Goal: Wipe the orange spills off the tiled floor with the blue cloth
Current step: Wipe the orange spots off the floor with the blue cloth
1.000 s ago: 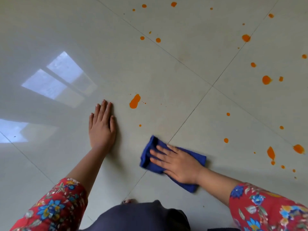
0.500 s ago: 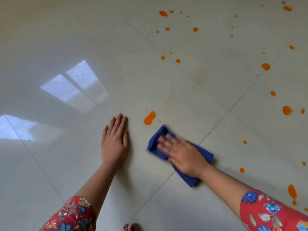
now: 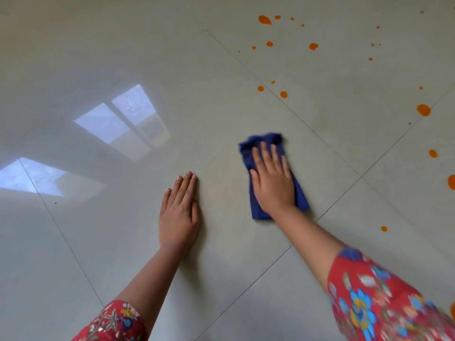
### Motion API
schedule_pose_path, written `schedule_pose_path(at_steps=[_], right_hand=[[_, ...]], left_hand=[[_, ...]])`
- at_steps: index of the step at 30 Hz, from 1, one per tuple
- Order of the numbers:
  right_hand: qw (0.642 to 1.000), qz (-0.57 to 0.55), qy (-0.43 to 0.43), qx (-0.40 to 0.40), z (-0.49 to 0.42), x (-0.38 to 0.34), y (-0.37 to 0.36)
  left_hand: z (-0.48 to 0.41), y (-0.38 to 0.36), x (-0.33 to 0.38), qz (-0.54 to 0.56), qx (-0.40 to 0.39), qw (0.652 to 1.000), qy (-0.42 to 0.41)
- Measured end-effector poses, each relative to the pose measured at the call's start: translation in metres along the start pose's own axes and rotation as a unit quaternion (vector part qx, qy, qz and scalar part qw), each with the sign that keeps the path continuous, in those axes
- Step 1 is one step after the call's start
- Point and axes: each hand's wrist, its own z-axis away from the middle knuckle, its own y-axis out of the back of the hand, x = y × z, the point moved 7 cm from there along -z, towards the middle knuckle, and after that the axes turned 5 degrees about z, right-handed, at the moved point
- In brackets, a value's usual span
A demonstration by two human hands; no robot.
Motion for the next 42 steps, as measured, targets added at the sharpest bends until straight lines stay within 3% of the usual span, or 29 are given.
schedule_pose_path(at_steps=[2, 5, 8, 10, 12, 15, 17, 19, 22, 24, 27, 30, 32, 35, 38, 40, 42], right_hand=[[0.999, 0.002, -0.04, 0.025, 0.049, -0.001, -0.005], [0.994, -0.015, 0.109, 0.017, 0.088, -0.056, -0.018], [0.976, -0.026, 0.215, -0.003, 0.028, -0.089, -0.008], [0.984, -0.004, 0.174, -0.029, -0.024, -0.075, -0.004], [0.998, -0.017, 0.051, -0.017, -0.052, -0.03, -0.002], [0.993, -0.044, -0.103, 0.044, -0.016, 0.007, -0.001], [0.996, -0.039, -0.044, 0.063, 0.026, -0.031, -0.006], [0.994, -0.025, 0.098, 0.045, 0.038, -0.083, -0.011], [0.981, -0.031, 0.193, 0.0, -0.01, -0.112, -0.006], [0.987, -0.021, 0.159, -0.021, -0.058, -0.093, -0.002], [1.0, -0.013, 0.005, -0.01, -0.084, -0.013, 0.002], [0.993, -0.034, -0.111, 0.036, -0.028, 0.056, 0.004], [0.986, -0.022, -0.153, 0.06, 0.031, 0.058, -0.001], [0.999, -0.003, -0.031, 0.043, 0.091, -0.006, -0.017], [0.991, -0.009, 0.134, 0.023, 0.067, -0.049, -0.016], [0.989, 0.005, 0.15, 0.001, 0.026, -0.035, -0.011], [0.998, 0.012, 0.054, -0.02, -0.002, 0.014, -0.006]], left_hand=[[0.0, 0.0, 0.0, -0.005, 0.007, 1.0, 0.003], [0.0, -0.001, 0.001, -0.012, 0.015, 1.0, 0.006], [0.0, -0.001, 0.0, -0.009, 0.019, 1.0, 0.01], [0.0, -0.002, -0.001, -0.008, 0.014, 1.0, 0.005], [0.0, -0.002, -0.001, -0.008, 0.014, 1.0, 0.001], [0.0, -0.001, 0.0, -0.007, 0.018, 1.0, 0.004], [0.0, 0.001, 0.001, -0.013, 0.019, 1.0, 0.005], [-0.002, 0.002, 0.004, -0.004, 0.025, 1.0, 0.01], [0.0, 0.002, 0.002, -0.008, 0.026, 1.0, 0.014], [-0.001, 0.002, 0.0, -0.007, 0.023, 1.0, 0.013], [0.001, 0.001, 0.0, 0.003, 0.018, 1.0, 0.011], [0.0, 0.002, 0.001, 0.007, 0.017, 1.0, 0.012], [-0.001, 0.003, 0.002, 0.004, 0.018, 1.0, 0.013], [0.0, 0.003, 0.004, 0.003, 0.016, 1.0, 0.015], [-0.001, 0.004, 0.004, 0.006, 0.014, 1.0, 0.014], [0.0, 0.004, 0.003, 0.017, 0.013, 1.0, 0.007], [0.003, 0.005, 0.003, 0.03, 0.013, 0.999, 0.0]])
